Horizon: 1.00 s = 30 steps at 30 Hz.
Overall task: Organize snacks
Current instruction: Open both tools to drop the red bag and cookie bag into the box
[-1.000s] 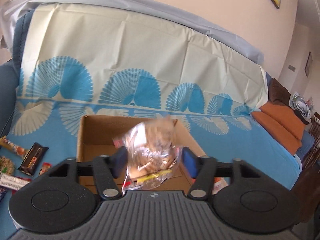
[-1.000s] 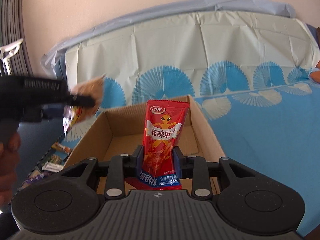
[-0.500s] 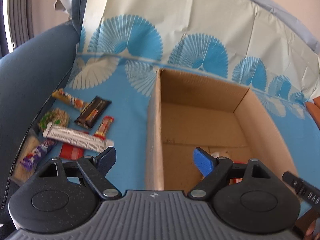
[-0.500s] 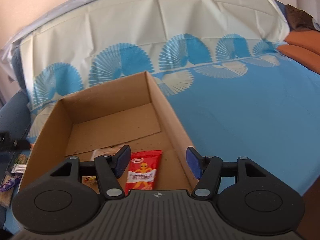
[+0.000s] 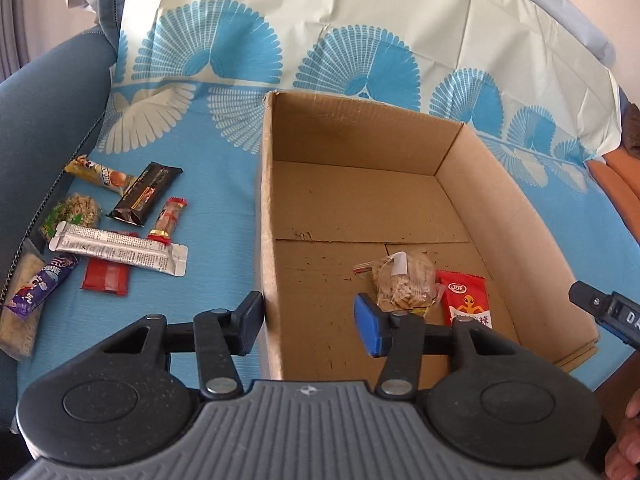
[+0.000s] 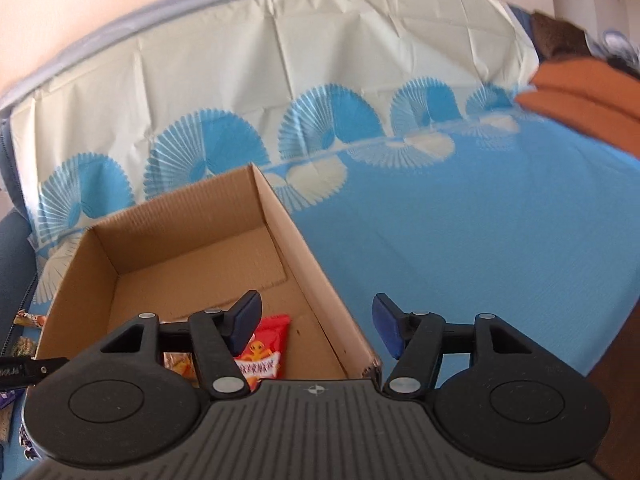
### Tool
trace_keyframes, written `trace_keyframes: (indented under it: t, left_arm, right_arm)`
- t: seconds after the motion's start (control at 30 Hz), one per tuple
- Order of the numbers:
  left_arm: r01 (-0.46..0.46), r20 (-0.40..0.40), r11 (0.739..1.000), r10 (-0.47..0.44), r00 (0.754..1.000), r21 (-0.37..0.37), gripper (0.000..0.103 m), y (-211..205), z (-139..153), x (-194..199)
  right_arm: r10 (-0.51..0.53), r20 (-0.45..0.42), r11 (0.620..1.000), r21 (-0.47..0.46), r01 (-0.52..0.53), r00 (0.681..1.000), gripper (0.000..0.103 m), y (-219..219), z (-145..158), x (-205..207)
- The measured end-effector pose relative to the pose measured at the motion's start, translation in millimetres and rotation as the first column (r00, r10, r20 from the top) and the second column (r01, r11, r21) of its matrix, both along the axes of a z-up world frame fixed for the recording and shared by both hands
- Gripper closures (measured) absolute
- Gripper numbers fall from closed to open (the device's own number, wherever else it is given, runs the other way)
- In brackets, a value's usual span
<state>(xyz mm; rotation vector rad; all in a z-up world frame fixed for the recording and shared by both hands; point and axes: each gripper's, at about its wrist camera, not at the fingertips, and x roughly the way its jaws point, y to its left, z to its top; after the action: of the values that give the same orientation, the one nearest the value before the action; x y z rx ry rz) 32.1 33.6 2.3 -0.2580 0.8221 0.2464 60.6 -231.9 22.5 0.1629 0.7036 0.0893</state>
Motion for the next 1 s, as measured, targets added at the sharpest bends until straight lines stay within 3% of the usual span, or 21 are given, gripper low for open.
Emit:
trace_keyframes:
  t: [0.07,0.2,0.27,0.47,0.6,0.77,1.0]
  left_arm:
    - [0.001,0.001,1.0,-0.001,1.0,-0.011,0.049,-0.3,-0.1,-0.2]
    - [0.009,0.003,1.0,-0.009,1.0,-0.009,0.05,-2.9,0.2,0.2]
    - [0.011,0.006,1.0,-0.011,1.0,-0.005,0.05,-3.5,-0.7,-0.1]
    - [0.028,0.019,0.999,-0.028,0.999,-0.016,0.05,-0.5,-2.7,-3.0]
    - [0.044,0.041,0.998,-0.042,0.998,-0.04,0.049,4.4,-0.9,-9.0]
    - [0.057,0.112,0.998,-0.053,0.992,-0.028,0.044,6.8,6.5,-22.5]
    - [0.116,0.264,0.993,-0.118,0.957,0.023,0.044,11.2,18.3,-59.8]
  right_arm:
    - [-0.035,-0.069,0.998,0.043,0.038,0.997,0.041,-8.2,-7.4,9.3]
    - [-0.098,-0.144,0.99,0.091,0.112,0.985,0.074,-20.5,-15.9,17.2]
    - [-0.113,-0.144,0.988,0.092,0.127,0.983,0.08,-22.2,-16.4,16.3]
    - [-0.118,-0.137,0.99,0.057,0.127,0.983,0.08,-18.8,-13.8,13.3]
    - [-0.104,-0.123,0.988,0.097,0.116,0.987,0.07,-22.8,-11.5,11.4]
    - [-0.098,0.007,0.988,0.123,0.097,0.995,0.052,-24.2,-0.7,-6.0]
    - [-0.023,0.165,0.994,0.106,0.005,0.986,0.051,-12.1,13.9,-31.4]
